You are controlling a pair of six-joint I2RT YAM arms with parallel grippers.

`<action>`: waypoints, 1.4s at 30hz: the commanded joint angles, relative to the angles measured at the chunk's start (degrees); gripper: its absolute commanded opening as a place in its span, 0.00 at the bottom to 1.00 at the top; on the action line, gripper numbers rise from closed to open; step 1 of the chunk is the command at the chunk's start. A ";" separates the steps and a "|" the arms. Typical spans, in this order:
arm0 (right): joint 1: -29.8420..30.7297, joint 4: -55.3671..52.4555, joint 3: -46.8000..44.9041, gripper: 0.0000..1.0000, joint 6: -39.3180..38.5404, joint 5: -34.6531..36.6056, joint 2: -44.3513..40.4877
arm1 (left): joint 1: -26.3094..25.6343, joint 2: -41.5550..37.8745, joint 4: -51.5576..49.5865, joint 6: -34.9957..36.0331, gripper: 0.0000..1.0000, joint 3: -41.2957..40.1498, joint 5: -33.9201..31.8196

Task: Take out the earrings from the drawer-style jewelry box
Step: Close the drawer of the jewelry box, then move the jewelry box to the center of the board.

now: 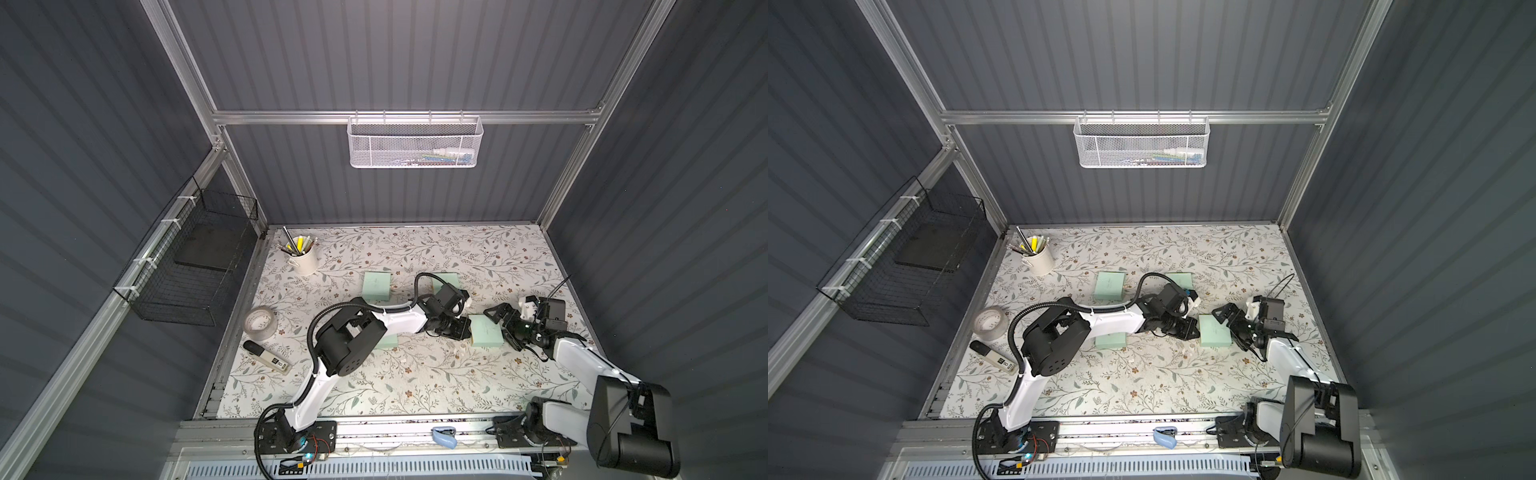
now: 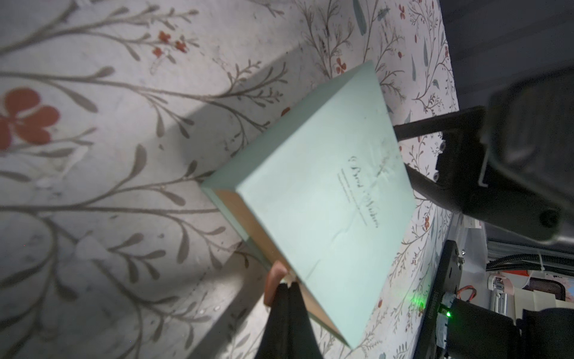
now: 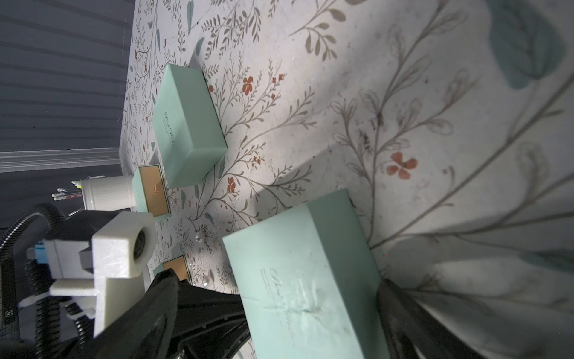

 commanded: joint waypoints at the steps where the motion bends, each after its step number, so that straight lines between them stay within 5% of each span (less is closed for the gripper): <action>1: 2.53 0.05 -0.29 0.99 1.52 -1.89 0.48 | -0.53 -0.21 -1.36 -0.71 0.00 0.40 -2.09; 22: 15.51 6.96 4.96 0.99 7.96 3.01 9.67 | -0.27 -7.27 -14.80 0.91 0.00 -1.88 -17.86; 42: 19.65 9.38 8.72 0.99 9.92 4.21 15.39 | 1.30 -9.92 -16.48 1.05 0.02 -4.11 -20.34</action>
